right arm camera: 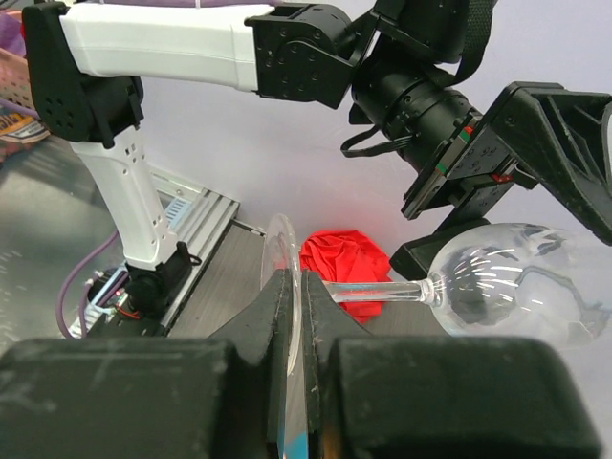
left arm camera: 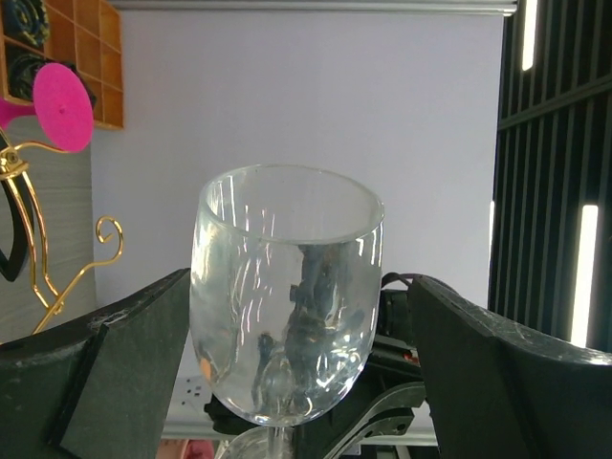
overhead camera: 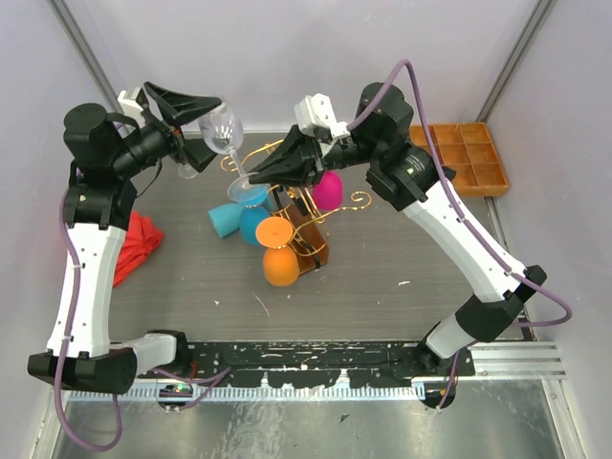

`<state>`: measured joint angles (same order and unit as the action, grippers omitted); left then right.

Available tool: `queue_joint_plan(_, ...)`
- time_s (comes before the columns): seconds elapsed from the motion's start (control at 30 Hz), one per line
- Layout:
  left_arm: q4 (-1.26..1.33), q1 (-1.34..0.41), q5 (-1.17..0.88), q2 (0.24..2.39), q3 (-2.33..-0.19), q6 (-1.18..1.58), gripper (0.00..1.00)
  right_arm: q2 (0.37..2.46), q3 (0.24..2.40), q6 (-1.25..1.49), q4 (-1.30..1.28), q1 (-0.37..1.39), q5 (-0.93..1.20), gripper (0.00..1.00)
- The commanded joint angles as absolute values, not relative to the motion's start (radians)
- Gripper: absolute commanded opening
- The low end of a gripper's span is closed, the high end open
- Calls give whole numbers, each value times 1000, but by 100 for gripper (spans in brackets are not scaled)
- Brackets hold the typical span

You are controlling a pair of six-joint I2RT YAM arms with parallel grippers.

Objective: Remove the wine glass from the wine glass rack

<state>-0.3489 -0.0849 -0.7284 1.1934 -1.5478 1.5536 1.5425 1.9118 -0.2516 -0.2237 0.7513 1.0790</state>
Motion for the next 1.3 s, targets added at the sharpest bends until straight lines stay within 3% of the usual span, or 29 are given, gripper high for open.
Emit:
queue_joint_plan(0.0,-313,-109,-783,1204,-1566,1553,98,1526,1964,-238,-173,757,1087,0)
queue_joint_plan(0.1,-307,-111,-783,1200,-1550,1550,100,1527,1965,-235,-172,756,1088,0)
queue_joint_plan(0.27,-282,-120,-792,1206,-1550,1554,91,1535,1966,-218,-174,757,1086,0)
queue_joint_plan(0.4,-282,-124,-793,1206,-1538,1550,73,1533,1965,-217,-175,756,1079,0)
queue_joint_plan(0.6,-268,-130,-792,1206,-1545,1553,60,1531,1970,-196,-201,757,1054,1)
queue_joint_plan(0.63,-272,-130,-789,1206,-1548,1546,59,1530,1968,-183,-201,757,1024,10)
queue_joint_plan(0.77,-317,-120,-773,1208,-1560,1487,56,1497,1937,-202,-217,755,903,94)
queue_joint_plan(0.83,-330,-95,-778,1212,-1562,1449,55,1461,1913,-237,-236,756,841,100)
queue_joint_plan(1.27,-489,278,-781,1307,-1578,958,53,1228,1731,-407,-357,751,525,100)
